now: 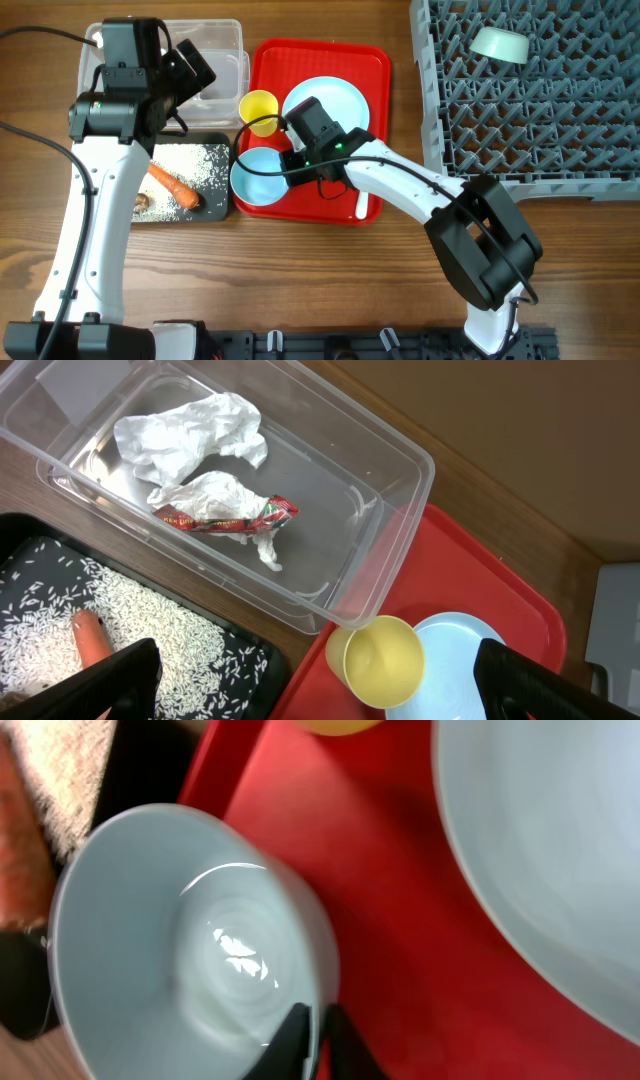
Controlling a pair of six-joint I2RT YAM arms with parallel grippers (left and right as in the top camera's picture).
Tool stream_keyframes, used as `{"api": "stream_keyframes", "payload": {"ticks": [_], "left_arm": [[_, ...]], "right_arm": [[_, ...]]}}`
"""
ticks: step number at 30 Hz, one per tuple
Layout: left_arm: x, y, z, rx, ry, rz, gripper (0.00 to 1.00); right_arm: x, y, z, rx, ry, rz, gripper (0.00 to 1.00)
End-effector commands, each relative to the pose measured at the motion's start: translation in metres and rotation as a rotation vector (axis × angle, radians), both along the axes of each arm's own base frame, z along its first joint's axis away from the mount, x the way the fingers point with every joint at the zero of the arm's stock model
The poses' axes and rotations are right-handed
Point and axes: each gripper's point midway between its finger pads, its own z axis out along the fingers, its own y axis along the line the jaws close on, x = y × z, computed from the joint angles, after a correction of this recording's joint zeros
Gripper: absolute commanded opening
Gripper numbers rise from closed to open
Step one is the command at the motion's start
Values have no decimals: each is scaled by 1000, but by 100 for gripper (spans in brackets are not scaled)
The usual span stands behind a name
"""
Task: Sort waste into correct bins and load items into the dishwasher rack
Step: 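Grasp the light blue bowl rim with the right gripper, then carry the light blue bowl into the dish rack and release it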
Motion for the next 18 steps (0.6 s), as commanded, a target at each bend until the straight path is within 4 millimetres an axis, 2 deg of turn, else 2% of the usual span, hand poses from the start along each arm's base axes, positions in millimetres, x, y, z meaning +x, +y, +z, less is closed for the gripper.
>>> {"api": "stream_keyframes", "payload": {"ticks": [1,6,9,11,15,18], "left_arm": [[0,4,-1,3,2,18,100],[0,4,-1,3,2,18,100],[0,4,-1,3,2,18,100],[0,4,-1,3,2,18,100],[0,4,-1,3,2,18,100],[0,4,-1,3,2,18,100]], "right_arm": [[5,-5,-6,-32,-2,-52,4],[7,-7,-5,-34,-6,-59,4],[13,-10,5,-18,-20,-69,4],[21,-14,23,9,-52,-86,4],[35,-27,74,72,-136,-128,4],[52,-65,113,36,-245,-200,4]]}}
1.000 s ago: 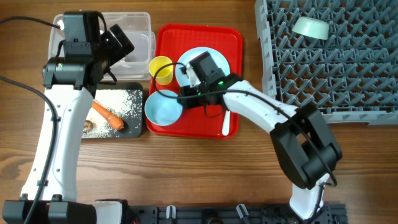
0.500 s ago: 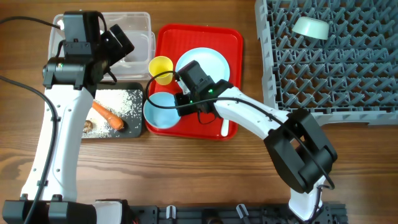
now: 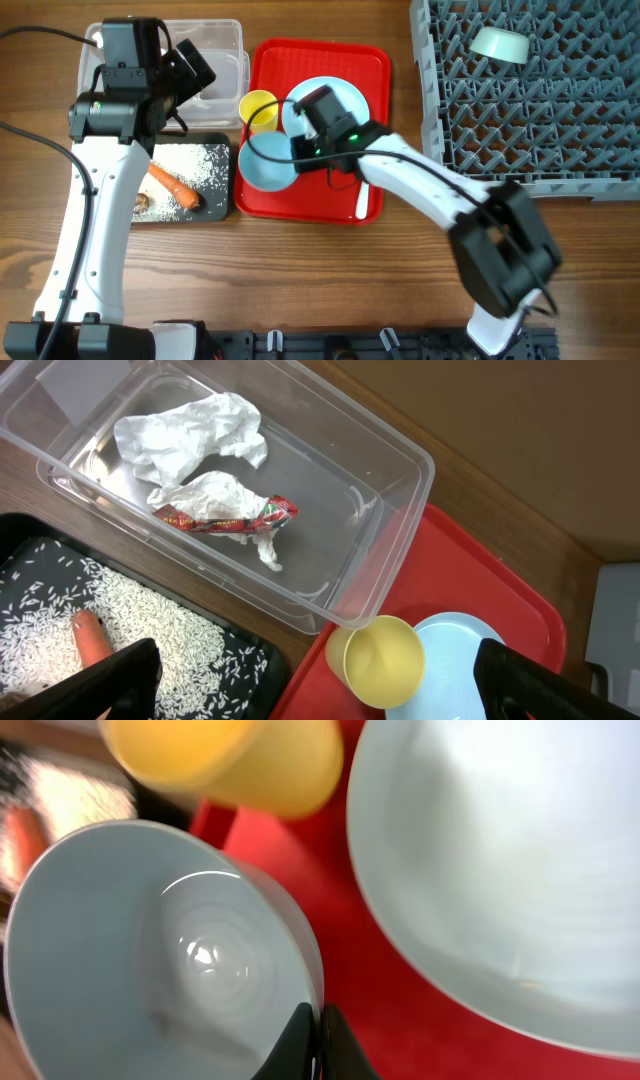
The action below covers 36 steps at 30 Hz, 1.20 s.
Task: Sort waste into correct bins and load items into the dishwasher rack
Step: 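Carry the light blue bowl into the dish rack and release it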
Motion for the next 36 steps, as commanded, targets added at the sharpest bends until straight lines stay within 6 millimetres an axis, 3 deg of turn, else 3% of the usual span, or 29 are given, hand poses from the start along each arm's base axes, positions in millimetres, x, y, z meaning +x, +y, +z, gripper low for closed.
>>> {"api": "stream_keyframes", "payload": {"ticks": [1,4,6,10,12,15,21,25,29,36], "left_arm": [[0,4,-1,3,1,18,100],[0,4,-1,3,1,18,100],[0,4,-1,3,1,18,100],[0,4,-1,3,1,18,100],[0,4,-1,4,1,17,100],[0,4,-1,3,1,18,100],[0,4,-1,3,1,18,100],[0,4,-1,3,1,18,100],[0,4,-1,3,1,18,100],[0,4,-1,3,1,18,100]], "right_arm": [[32,-53,80,-18,-205,-136,4],[57,-127,121,-146,-355,-331,4],[70,-192,149,-283,-465,-523,4],[70,-307,195,-604,-617,-845,4],[65,-353,214,-768,-656,-944,4],[63,-396,226,-906,-662,-994,4],[68,-467,235,-1103,-642,-989,4],[78,-502,223,-1300,-563,-844,4],[87,-507,198,-1386,-478,-719,4],[82,-478,149,-1365,-328,-492,4]]}}
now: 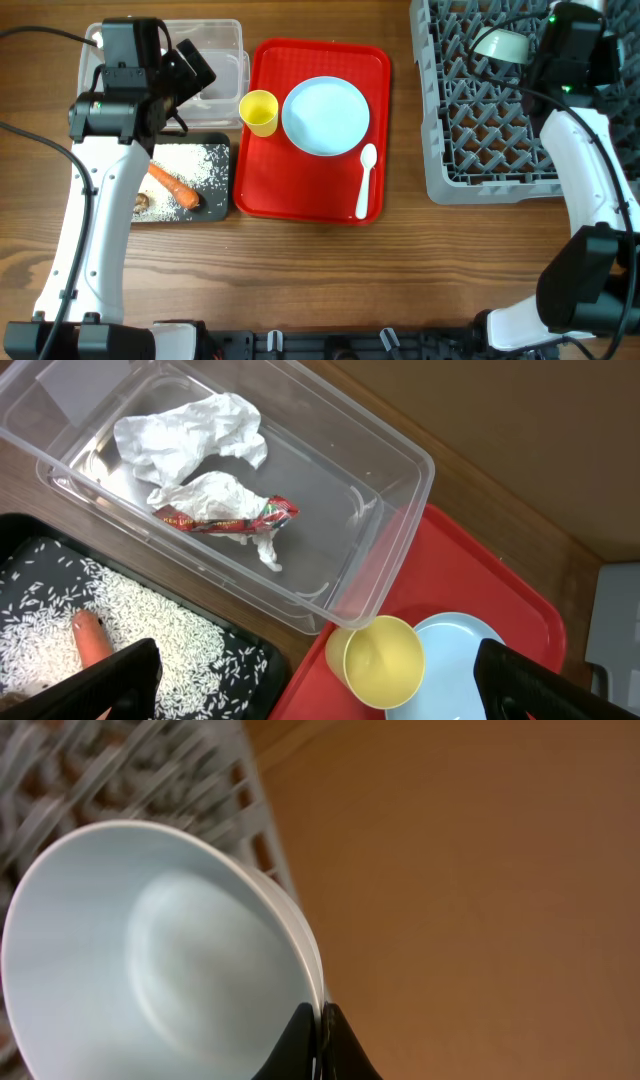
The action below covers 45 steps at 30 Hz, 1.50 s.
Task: Sort waste into correct bins and load items into the dishwasher rack
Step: 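Carry the light blue bowl into the dish rack and release it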
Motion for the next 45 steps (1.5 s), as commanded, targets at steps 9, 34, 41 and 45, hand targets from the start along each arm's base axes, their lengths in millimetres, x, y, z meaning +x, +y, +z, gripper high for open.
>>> {"api": "stream_keyframes", "payload": {"ticks": [9,34,41,45], "left_arm": [[0,4,-1,3,2,18,100],[0,4,-1,3,2,18,100],[0,4,-1,3,2,18,100],[0,4,-1,3,2,18,100]], "right_arm": [[-8,51,-57,218,116,81,4],[13,65,-46,-170,254,29,4],[13,83,-46,-241,372,91,4],[12,103,-54,-250,426,148,4]]}}
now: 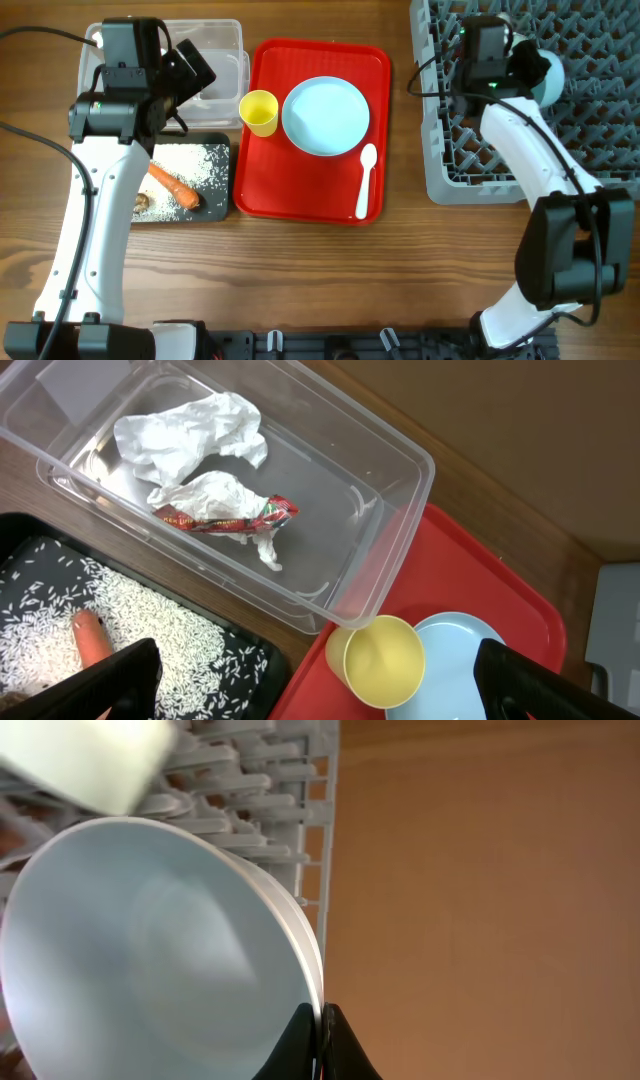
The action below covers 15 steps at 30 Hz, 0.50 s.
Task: Sort waste into correct bins and load items into the dishwasher rack
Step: 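Carry the light blue bowl into the dish rack and release it, then return the right gripper to the light blue plate and grasp its rim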
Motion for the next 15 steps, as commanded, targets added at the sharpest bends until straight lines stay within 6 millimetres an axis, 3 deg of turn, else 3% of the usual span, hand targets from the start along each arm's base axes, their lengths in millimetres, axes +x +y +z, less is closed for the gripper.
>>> {"api": "stream_keyframes", "payload": {"ticks": [1,6,12,14,15], "left_arm": [[0,4,-1,3,2,18,100],[0,4,-1,3,2,18,100],[0,4,-1,3,2,18,100],[0,4,-1,3,2,18,100],[0,4,-1,3,2,18,100]], "right_arm": [[-3,19,-10,-34,92,42,4],[-11,26,-28,-13,198,81,4],[-10,33,-29,-4,184,92,7],[-9,47,-29,-8,189,123,36],[-8,54,-29,-8,189,139,45]]}}
